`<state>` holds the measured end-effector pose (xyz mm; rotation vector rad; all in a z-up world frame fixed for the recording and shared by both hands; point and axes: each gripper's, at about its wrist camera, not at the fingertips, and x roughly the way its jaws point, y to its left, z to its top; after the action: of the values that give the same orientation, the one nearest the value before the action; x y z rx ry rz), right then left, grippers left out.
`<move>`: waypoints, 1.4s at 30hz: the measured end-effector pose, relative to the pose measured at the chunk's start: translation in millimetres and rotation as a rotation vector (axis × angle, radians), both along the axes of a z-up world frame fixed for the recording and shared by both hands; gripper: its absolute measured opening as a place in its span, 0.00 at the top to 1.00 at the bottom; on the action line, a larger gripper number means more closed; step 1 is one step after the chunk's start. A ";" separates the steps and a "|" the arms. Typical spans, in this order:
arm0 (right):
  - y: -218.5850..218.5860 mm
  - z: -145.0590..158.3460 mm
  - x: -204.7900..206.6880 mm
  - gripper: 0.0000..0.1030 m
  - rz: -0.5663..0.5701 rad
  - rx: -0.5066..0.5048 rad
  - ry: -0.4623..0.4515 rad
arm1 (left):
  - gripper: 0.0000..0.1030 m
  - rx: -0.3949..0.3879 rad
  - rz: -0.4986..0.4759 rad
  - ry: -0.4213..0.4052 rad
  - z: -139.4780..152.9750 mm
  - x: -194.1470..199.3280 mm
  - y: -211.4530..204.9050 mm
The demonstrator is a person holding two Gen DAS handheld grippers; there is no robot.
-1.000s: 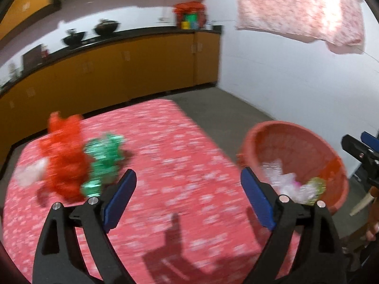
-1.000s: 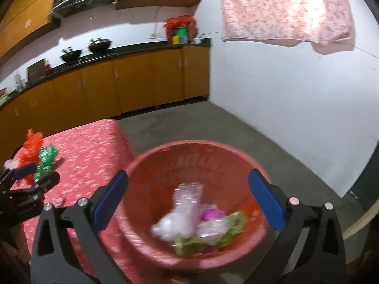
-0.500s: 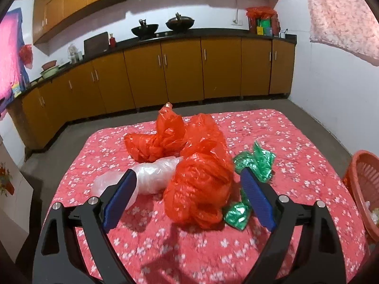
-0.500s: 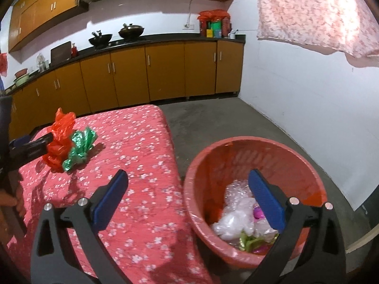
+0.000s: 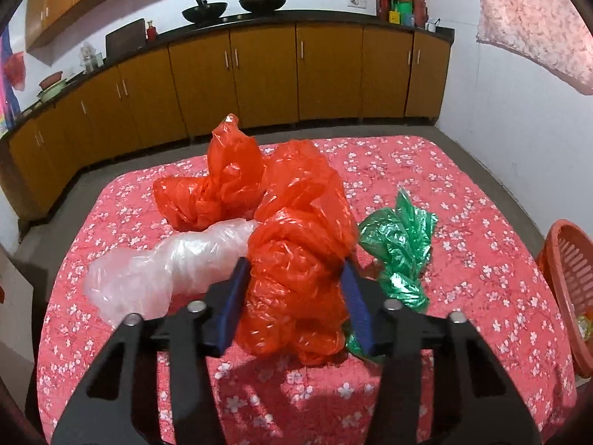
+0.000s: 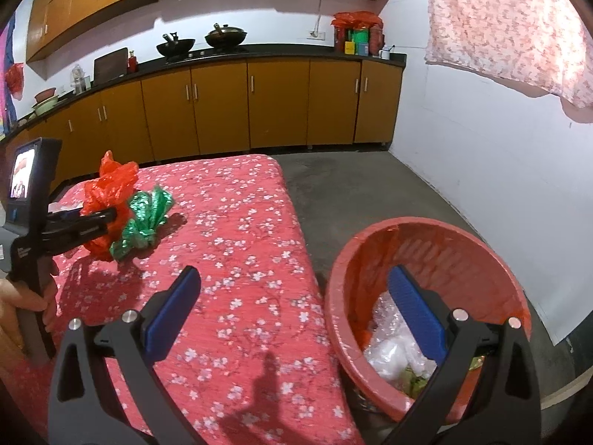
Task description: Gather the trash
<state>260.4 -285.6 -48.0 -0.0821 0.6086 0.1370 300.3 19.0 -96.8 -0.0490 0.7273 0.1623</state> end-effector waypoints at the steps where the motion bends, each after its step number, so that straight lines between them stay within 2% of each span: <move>1: 3.0 0.3 0.8 0.04 0.006 0.000 0.000 | 0.58 -0.010 -0.004 -0.005 1.4 -2.9 1.6; 8: 34.5 3.1 10.1 0.04 0.060 0.019 0.003 | 0.69 -0.065 -0.020 -0.060 18.4 -32.6 14.3; 14: 66.2 1.7 21.5 0.05 0.123 0.039 0.015 | 0.70 -0.105 -0.004 -0.128 40.6 -69.9 35.5; 22: 131.3 -8.8 44.1 0.24 0.221 0.055 0.061 | 0.70 -0.124 0.083 -0.186 61.9 -103.5 84.8; 30: 175.7 -37.3 80.8 0.25 0.165 0.010 0.136 | 0.70 -0.099 0.125 -0.180 56.2 -110.5 109.1; 33: 177.9 -46.1 91.4 0.36 0.155 -0.008 0.178 | 0.70 -0.104 0.135 -0.177 54.8 -112.9 113.4; 35: 177.2 -50.9 95.2 0.50 0.162 -0.008 0.215 | 0.70 -0.107 0.136 -0.175 54.4 -113.1 113.9; 36: 175.6 -54.1 95.6 0.54 0.170 -0.002 0.237 | 0.70 -0.109 0.135 -0.175 54.5 -113.3 112.9; 37: 173.5 -56.0 96.1 0.63 0.173 0.000 0.251 | 0.70 -0.109 0.132 -0.174 54.7 -113.6 111.3; 38: 172.0 -57.7 95.1 0.67 0.174 0.002 0.260 | 0.70 -0.109 0.131 -0.173 54.6 -114.1 109.8; 42: 158.8 -57.9 85.1 0.70 0.177 0.020 0.262 | 0.70 -0.102 0.106 -0.170 57.0 -118.7 99.8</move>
<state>345.5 -126.7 -105.9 -0.0994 0.8614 0.3285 181.6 118.8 -39.7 -0.1972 0.5627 0.2198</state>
